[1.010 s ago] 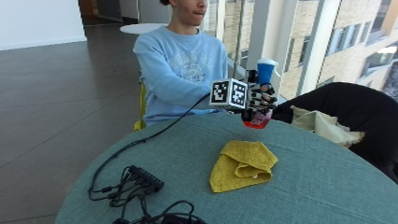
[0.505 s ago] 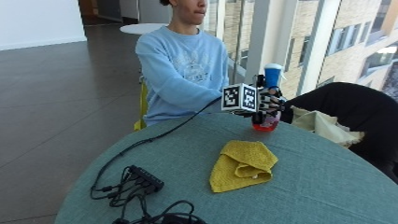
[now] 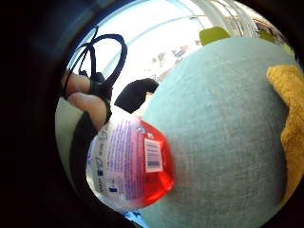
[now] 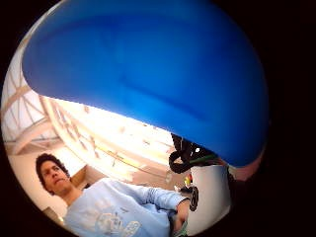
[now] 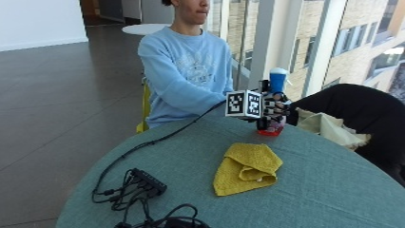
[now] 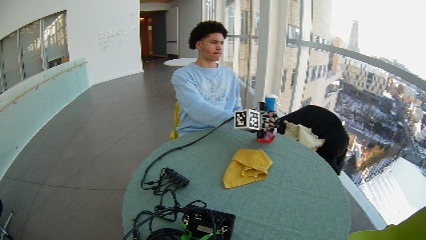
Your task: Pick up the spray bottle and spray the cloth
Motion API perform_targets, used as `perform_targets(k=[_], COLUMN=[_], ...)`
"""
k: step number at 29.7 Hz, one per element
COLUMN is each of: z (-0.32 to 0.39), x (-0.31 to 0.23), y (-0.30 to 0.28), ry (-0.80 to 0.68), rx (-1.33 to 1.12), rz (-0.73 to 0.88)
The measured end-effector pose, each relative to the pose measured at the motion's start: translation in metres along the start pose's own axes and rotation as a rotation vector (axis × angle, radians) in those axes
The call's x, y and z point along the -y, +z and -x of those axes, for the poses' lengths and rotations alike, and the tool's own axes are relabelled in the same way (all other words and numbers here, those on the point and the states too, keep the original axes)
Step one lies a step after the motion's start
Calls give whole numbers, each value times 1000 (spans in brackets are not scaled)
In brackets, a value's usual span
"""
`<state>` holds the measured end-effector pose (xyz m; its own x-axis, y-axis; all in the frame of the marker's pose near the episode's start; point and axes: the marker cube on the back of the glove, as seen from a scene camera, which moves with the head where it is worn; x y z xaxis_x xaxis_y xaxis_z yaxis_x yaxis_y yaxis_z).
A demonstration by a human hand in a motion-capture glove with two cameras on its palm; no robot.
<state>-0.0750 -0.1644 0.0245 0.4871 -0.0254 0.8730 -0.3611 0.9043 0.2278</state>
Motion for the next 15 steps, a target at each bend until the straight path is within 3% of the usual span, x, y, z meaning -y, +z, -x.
perform_targets(k=[6,15], z=[3,7], x=[-14,-63], y=[-22,-112], ry=[-12,8], rx=[-49,-241], rz=[20,74])
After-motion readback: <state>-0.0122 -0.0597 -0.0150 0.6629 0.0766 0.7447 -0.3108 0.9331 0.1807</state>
